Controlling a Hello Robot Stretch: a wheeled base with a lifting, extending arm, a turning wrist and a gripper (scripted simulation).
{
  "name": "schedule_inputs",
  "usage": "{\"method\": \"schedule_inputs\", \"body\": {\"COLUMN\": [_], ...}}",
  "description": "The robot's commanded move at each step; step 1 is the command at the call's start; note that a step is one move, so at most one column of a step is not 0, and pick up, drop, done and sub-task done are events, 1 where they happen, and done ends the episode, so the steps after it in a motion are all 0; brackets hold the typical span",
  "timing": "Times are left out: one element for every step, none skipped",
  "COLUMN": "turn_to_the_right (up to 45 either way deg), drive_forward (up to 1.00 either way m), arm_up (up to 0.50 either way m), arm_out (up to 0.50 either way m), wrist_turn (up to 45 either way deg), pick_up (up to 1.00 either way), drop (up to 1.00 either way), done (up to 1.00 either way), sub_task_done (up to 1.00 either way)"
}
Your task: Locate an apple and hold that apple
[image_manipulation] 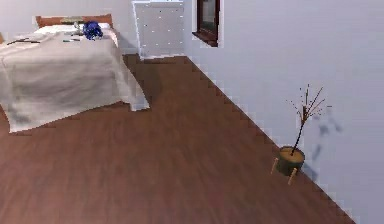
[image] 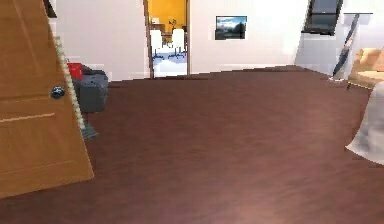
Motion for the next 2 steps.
{"method": "schedule_inputs", "body": {"turn_to_the_right": [0.0,-45.0], "drive_forward": [0.25,0.00], "arm_up": [0.00,0.00], "arm_out": [0.00,0.00], "wrist_turn": [0.0,0.0], "pick_up": [0.00,0.00], "drop": [0.00,0.00], "done": [0.00,0.00], "sub_task_done": [0.00,0.00]}}
